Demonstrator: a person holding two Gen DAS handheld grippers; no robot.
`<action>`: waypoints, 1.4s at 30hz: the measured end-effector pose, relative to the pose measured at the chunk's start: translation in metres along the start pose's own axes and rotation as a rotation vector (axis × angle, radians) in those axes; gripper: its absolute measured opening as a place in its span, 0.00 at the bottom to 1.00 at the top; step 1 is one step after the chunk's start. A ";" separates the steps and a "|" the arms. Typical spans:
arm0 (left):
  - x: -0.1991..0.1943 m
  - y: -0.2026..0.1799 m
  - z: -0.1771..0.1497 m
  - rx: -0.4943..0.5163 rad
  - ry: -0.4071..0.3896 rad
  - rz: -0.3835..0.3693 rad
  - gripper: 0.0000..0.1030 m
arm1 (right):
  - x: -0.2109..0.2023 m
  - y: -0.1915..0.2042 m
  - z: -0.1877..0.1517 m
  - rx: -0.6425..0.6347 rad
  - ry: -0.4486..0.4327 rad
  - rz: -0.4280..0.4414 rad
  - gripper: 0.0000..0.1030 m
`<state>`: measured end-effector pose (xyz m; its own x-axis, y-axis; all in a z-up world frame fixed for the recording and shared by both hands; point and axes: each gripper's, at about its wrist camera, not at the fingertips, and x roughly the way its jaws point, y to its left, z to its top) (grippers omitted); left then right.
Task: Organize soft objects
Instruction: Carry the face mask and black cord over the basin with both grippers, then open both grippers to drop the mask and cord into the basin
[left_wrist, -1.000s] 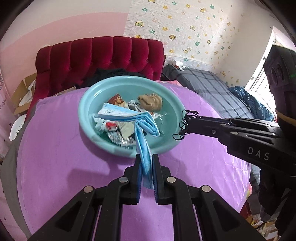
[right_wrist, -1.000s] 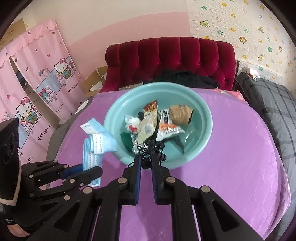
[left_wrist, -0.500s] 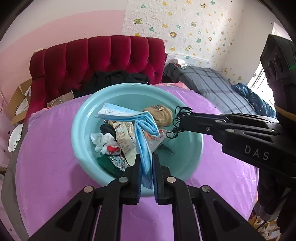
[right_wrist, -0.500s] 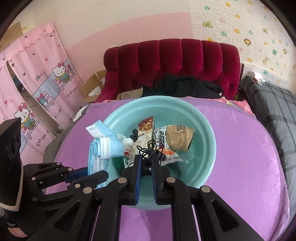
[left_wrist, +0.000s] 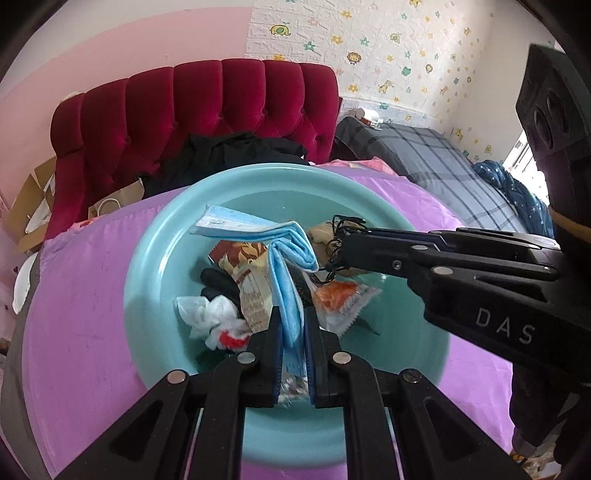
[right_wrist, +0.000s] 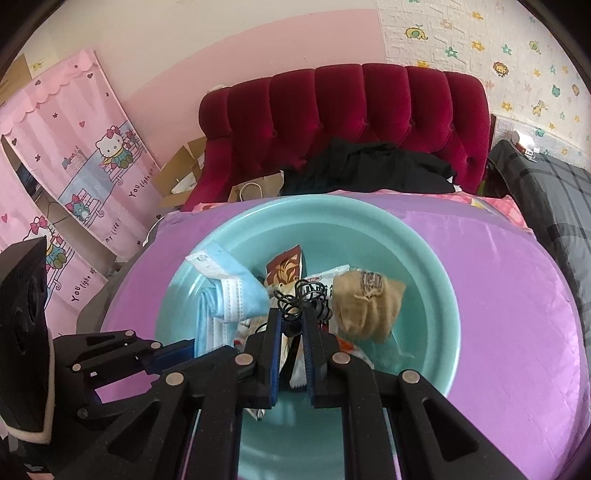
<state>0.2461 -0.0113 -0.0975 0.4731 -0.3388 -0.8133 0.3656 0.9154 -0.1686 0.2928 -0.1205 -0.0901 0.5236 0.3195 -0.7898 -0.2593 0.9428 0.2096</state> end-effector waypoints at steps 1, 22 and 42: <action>0.003 0.001 0.001 0.002 0.001 -0.001 0.11 | 0.004 0.000 0.002 0.001 0.002 0.001 0.10; 0.029 0.014 0.012 0.000 0.012 0.067 0.50 | 0.032 -0.001 0.013 -0.002 0.007 -0.005 0.31; 0.013 0.015 0.006 -0.043 -0.013 0.186 1.00 | 0.013 -0.015 0.012 0.013 -0.001 -0.176 1.00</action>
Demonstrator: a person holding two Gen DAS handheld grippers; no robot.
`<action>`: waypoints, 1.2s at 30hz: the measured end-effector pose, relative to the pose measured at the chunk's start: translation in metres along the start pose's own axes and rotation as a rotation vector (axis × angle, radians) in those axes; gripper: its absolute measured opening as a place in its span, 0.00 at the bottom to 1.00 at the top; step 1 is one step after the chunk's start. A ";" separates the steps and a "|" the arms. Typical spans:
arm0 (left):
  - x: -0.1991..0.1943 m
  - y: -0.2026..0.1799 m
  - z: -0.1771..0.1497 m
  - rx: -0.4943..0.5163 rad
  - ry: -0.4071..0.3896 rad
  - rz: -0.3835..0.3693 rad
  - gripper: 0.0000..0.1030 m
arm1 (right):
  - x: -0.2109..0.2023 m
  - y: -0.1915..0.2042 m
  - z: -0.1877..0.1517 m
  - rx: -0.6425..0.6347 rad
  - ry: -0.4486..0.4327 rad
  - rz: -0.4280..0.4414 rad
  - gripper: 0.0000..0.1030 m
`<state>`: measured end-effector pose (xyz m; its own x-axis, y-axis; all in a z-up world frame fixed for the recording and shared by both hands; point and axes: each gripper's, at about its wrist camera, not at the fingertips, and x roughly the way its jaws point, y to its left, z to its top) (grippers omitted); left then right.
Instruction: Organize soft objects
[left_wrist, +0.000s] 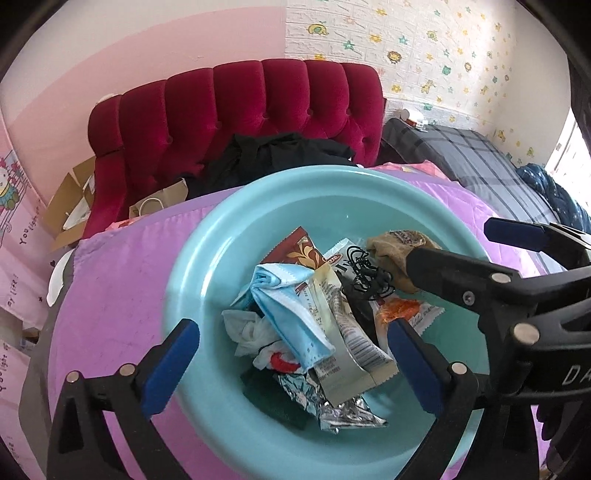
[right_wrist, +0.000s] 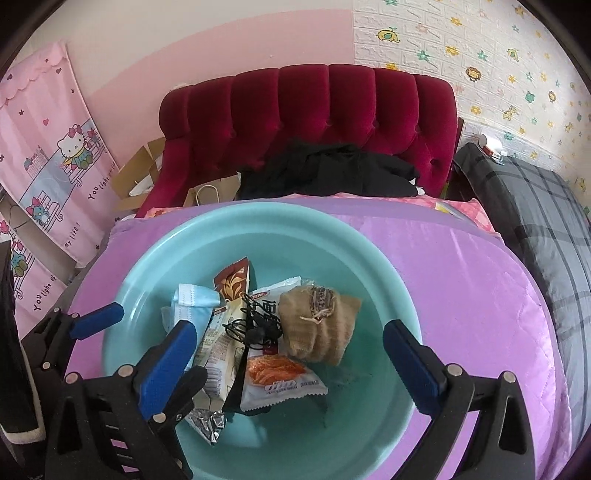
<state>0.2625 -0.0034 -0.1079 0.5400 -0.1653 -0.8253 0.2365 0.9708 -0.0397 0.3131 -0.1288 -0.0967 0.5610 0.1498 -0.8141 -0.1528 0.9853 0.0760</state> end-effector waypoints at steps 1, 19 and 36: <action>-0.003 0.000 -0.001 -0.004 -0.002 0.003 1.00 | -0.002 0.001 0.000 -0.002 0.001 -0.002 1.00; -0.098 -0.019 -0.031 0.029 -0.079 0.050 1.00 | -0.106 0.018 -0.030 -0.017 -0.029 -0.043 1.00; -0.167 -0.040 -0.081 -0.024 -0.117 0.149 1.00 | -0.174 0.016 -0.082 -0.058 -0.063 -0.020 1.00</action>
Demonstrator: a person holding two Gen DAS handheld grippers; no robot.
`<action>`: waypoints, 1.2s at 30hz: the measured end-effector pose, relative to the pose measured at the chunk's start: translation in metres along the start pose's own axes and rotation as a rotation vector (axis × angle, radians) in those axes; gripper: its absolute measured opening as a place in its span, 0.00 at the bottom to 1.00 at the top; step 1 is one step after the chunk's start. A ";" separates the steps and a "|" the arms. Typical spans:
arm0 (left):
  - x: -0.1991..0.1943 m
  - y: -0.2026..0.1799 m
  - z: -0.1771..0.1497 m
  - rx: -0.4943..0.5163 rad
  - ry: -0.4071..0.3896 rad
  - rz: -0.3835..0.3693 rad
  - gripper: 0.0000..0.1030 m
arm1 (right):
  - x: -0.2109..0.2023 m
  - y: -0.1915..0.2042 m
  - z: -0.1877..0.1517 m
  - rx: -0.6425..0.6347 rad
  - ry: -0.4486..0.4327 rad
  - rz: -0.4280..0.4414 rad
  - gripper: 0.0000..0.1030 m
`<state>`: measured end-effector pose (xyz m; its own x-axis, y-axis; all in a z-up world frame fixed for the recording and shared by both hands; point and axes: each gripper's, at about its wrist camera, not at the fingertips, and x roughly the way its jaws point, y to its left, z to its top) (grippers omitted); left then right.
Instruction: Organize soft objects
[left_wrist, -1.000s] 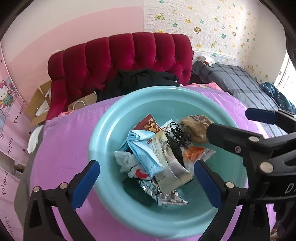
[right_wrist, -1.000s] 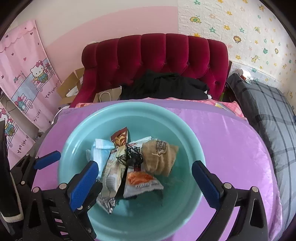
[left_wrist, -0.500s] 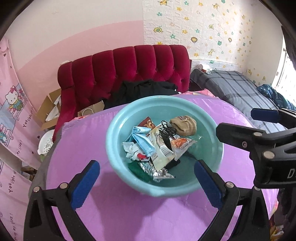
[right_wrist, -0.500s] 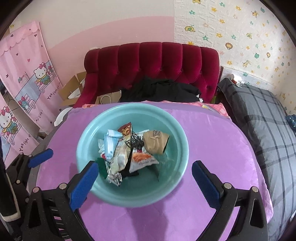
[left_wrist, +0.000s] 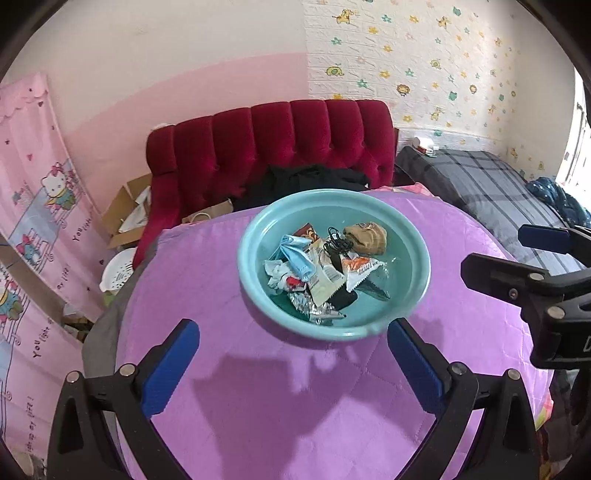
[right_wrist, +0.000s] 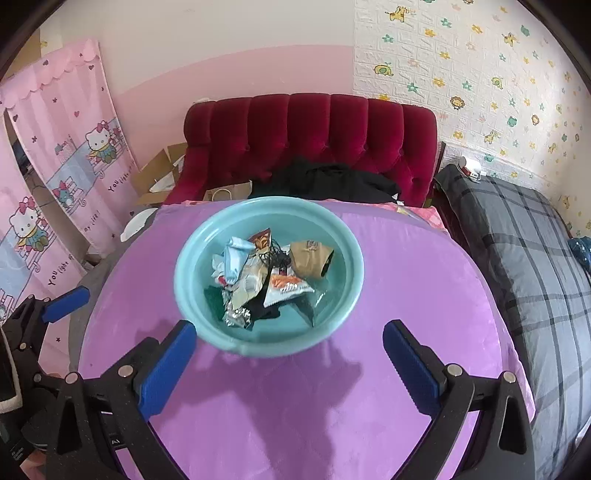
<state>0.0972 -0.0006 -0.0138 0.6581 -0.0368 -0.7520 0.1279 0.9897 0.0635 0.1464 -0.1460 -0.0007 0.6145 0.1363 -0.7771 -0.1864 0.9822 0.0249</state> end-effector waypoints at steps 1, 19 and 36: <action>-0.003 -0.002 -0.002 -0.001 0.001 0.009 1.00 | -0.003 0.000 -0.003 -0.002 0.000 0.006 1.00; -0.033 -0.031 -0.059 -0.051 0.013 0.096 1.00 | -0.034 0.000 -0.072 -0.060 -0.036 -0.022 1.00; -0.028 -0.036 -0.071 -0.041 0.053 0.096 1.00 | -0.029 0.004 -0.091 -0.072 -0.004 -0.020 1.00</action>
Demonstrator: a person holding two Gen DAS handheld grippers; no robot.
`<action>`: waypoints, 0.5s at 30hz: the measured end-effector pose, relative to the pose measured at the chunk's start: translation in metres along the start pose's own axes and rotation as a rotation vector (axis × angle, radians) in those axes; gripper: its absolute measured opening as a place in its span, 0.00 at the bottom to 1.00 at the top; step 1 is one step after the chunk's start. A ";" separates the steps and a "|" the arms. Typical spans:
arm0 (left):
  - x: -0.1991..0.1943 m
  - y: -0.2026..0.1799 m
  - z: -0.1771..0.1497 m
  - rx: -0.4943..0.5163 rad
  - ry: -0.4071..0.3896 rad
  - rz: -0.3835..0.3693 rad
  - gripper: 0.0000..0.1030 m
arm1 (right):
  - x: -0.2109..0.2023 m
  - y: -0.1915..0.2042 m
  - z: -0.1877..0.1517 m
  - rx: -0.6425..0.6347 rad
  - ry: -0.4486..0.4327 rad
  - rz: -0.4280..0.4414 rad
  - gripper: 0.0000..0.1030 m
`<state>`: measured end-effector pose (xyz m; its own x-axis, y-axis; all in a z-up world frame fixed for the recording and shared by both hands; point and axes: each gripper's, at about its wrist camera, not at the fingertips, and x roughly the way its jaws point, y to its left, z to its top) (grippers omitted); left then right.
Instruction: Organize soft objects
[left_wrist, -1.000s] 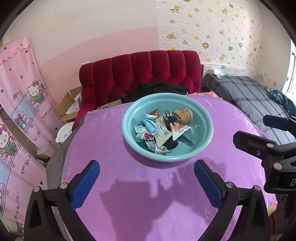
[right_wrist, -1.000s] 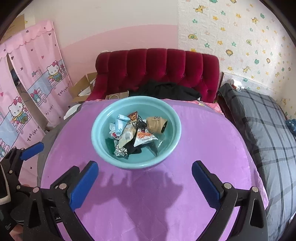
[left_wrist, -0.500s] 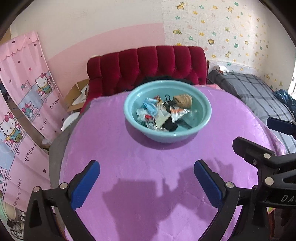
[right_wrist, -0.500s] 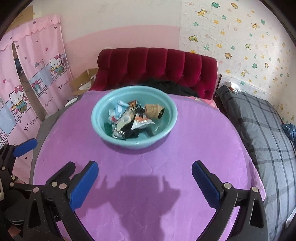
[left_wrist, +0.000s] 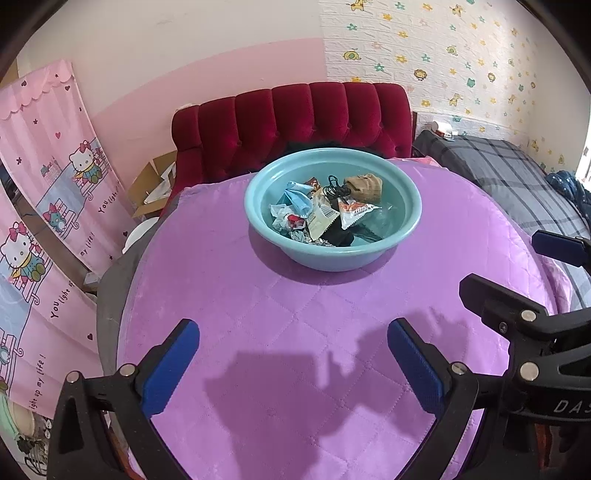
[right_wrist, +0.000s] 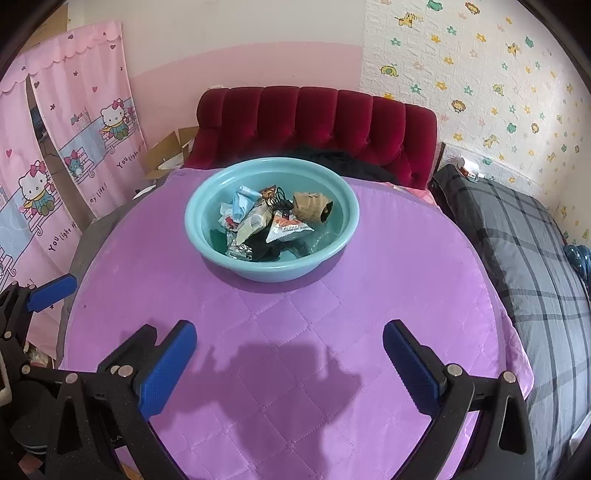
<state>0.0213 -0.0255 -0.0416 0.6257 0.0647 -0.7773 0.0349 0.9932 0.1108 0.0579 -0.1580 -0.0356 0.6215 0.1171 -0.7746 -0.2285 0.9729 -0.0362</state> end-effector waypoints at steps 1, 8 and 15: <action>0.000 0.000 0.000 0.000 0.000 0.000 1.00 | 0.000 0.000 0.000 -0.001 0.000 -0.001 1.00; 0.000 0.000 -0.001 -0.005 0.001 -0.003 1.00 | -0.001 0.000 0.000 -0.005 -0.004 -0.001 1.00; -0.001 0.000 -0.001 -0.006 0.000 -0.003 1.00 | -0.003 0.001 0.000 -0.005 -0.006 0.002 1.00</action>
<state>0.0198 -0.0260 -0.0418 0.6255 0.0620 -0.7778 0.0317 0.9940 0.1047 0.0554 -0.1570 -0.0336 0.6253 0.1197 -0.7711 -0.2332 0.9717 -0.0382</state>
